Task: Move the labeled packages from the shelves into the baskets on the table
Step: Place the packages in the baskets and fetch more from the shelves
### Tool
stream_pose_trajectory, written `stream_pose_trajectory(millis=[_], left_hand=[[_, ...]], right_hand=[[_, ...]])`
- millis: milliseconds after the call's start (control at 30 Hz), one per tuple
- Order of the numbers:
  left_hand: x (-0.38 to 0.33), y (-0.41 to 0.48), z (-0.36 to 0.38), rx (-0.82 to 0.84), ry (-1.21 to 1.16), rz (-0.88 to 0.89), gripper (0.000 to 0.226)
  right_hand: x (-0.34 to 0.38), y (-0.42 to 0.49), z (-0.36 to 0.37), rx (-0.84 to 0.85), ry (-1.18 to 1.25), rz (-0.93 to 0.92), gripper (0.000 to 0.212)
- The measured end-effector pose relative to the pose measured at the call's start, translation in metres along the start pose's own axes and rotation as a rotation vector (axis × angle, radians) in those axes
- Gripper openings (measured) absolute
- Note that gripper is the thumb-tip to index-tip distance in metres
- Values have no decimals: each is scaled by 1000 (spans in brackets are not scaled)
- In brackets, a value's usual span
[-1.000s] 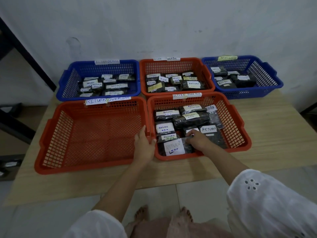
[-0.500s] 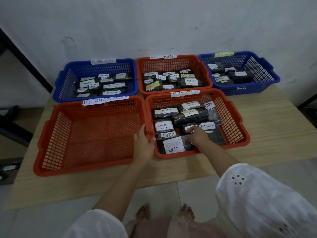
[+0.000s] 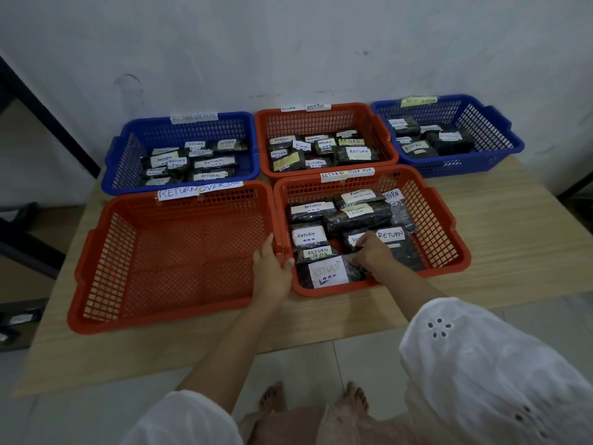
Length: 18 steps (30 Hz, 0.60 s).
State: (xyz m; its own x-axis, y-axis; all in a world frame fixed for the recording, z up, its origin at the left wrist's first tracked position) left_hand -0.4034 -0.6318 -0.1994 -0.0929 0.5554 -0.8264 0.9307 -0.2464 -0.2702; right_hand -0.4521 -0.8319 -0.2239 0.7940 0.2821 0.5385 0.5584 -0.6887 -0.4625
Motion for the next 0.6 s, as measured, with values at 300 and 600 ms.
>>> stream_pose_trajectory(millis=[300,600], left_hand=[[-1,-1,0,0,1,1,66],[-2,-1,0,-11,10,6,65]], right_hand=[[-3,-11,-1,-90,-212,-77,33],[-4,-11,-8,-46,-200,-47,48]])
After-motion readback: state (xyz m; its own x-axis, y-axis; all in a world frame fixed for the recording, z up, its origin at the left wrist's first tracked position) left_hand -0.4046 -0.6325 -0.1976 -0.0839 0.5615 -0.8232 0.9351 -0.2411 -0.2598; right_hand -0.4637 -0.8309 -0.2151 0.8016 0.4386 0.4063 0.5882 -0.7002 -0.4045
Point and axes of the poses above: each hand's wrist, its own y-axis towards the middle knuckle, its own z-axis out of the palm, x = y × z, the point moved 2 cm from there along y, towards the middle knuckle, and after that the axes turned 2 degrees about -x, right-handed, at the moved point
